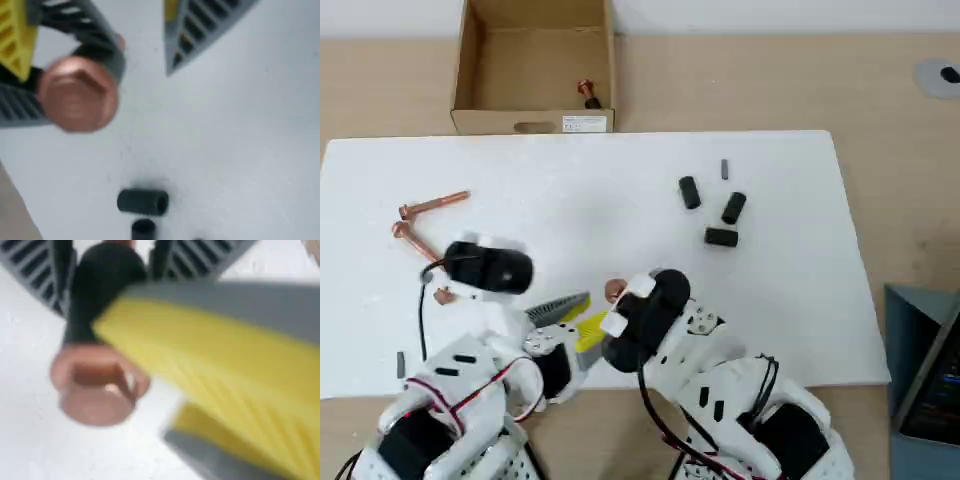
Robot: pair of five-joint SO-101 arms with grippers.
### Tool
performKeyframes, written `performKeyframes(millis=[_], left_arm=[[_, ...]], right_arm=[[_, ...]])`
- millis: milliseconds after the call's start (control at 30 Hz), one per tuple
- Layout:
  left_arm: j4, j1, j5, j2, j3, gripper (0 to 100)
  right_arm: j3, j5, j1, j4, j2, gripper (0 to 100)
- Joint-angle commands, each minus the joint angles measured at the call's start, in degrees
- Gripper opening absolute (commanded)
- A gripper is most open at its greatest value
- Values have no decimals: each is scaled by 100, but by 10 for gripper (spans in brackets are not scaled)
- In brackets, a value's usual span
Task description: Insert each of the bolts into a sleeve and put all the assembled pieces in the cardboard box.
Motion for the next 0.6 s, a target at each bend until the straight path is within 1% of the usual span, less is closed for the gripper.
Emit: performKeyframes(millis=[0, 67, 100, 233, 333, 467, 567], left_arm=[[149, -211, -114, 13, -677, 191], [220, -352, -316, 4, -923, 180], [229, -440, -404, -4, -1046, 159], [185, -958, -844, -22, -1336, 2], [185, -1398, -1152, -22, -1319, 14], [211, -2048, -1407, -22, -1090, 2], [220, -2549, -1574, -22, -633, 2]], right_arm=[[-154, 9, -40, -149, -796, 9], [-154, 9, -22, -149, -796, 9], [-154, 0, -22, -149, -796, 9], [-145, 0, -13, -149, -796, 9], [-145, -9, 40, -149, -796, 9], [-136, -158, 620, -149, -752, 9], [-145, -255, 1007, -149, -699, 9]])
